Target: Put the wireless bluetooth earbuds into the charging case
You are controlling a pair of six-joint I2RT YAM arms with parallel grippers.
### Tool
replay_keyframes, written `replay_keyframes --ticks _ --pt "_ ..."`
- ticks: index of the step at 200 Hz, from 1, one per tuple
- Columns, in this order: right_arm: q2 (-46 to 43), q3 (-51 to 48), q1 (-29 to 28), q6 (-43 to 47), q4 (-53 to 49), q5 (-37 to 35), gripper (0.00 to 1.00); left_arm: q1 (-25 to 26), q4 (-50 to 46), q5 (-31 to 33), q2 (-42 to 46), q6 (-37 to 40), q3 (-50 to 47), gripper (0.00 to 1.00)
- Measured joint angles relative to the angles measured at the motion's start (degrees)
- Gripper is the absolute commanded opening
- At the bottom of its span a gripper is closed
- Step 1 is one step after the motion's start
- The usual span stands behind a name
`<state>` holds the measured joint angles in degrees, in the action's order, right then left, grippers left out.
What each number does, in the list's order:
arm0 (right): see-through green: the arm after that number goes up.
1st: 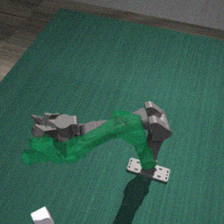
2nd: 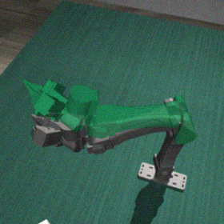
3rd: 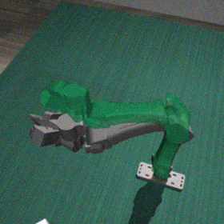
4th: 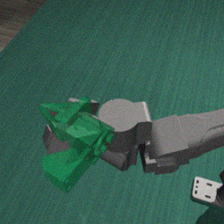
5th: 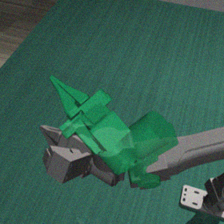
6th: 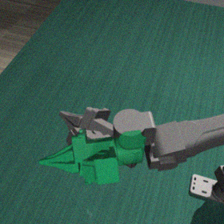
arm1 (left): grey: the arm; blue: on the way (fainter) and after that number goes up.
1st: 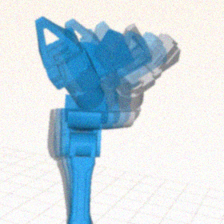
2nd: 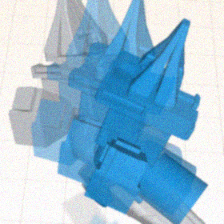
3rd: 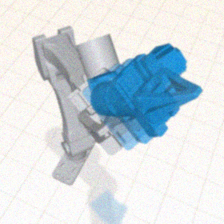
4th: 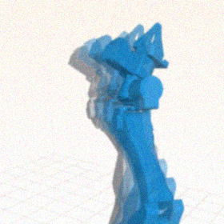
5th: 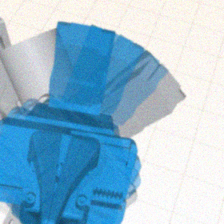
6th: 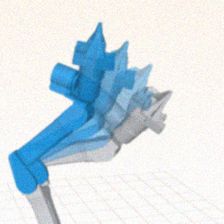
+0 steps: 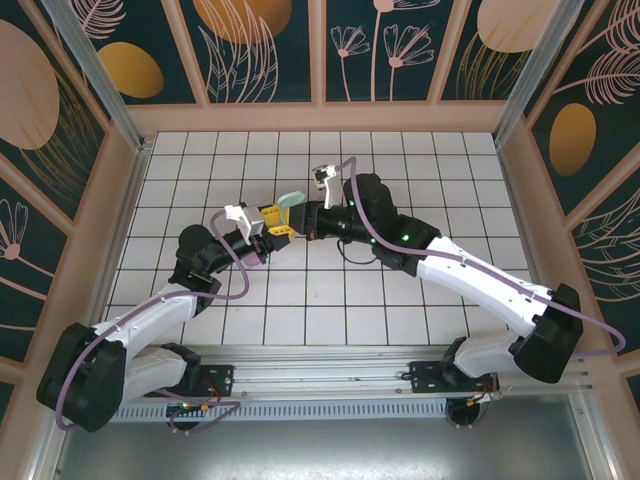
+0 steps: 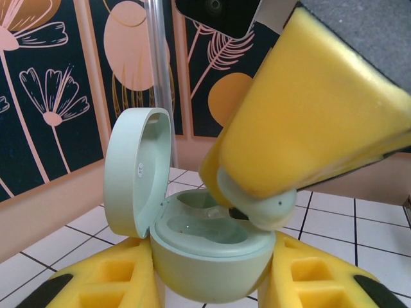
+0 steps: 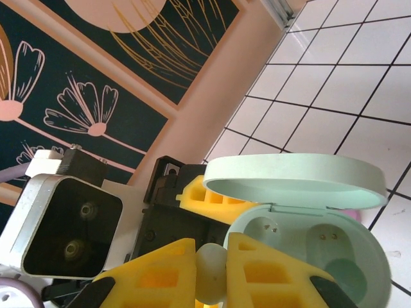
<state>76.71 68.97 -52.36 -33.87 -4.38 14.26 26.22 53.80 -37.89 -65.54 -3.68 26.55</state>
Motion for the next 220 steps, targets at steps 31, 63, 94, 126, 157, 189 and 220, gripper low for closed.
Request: replay_keyframes --ticks 31,63,94,126,157,189,220 --pt "1.07 0.42 -0.44 1.68 0.13 -1.42 0.13 0.0 -0.07 0.35 -0.11 -0.04 -0.11 0.0" --pt "1.42 0.52 -0.59 2.78 0.52 -2.82 0.14 0.0 -0.07 0.46 -0.11 -0.09 -0.22 0.0" --pt "1.49 0.52 -0.59 3.58 1.16 -3.96 0.14 0.0 -0.02 0.42 -0.11 -0.48 -0.22 0.0" --pt "2.12 0.52 -0.59 3.96 1.73 -4.42 0.15 0.0 -0.04 0.42 -0.11 -0.66 -0.22 0.0" --pt "2.62 0.63 -0.59 4.0 2.14 -4.37 0.15 0.0 -0.07 0.46 -0.11 -0.68 -0.37 0.0" --pt "2.95 0.74 -0.72 3.98 2.56 -4.35 0.16 0.0 -0.09 0.46 -0.11 -0.68 -0.42 0.0" --pt "2.97 0.74 -1.01 3.98 2.56 -4.46 0.19 0.0 -0.46 0.46 -0.09 -0.68 -0.44 0.0"
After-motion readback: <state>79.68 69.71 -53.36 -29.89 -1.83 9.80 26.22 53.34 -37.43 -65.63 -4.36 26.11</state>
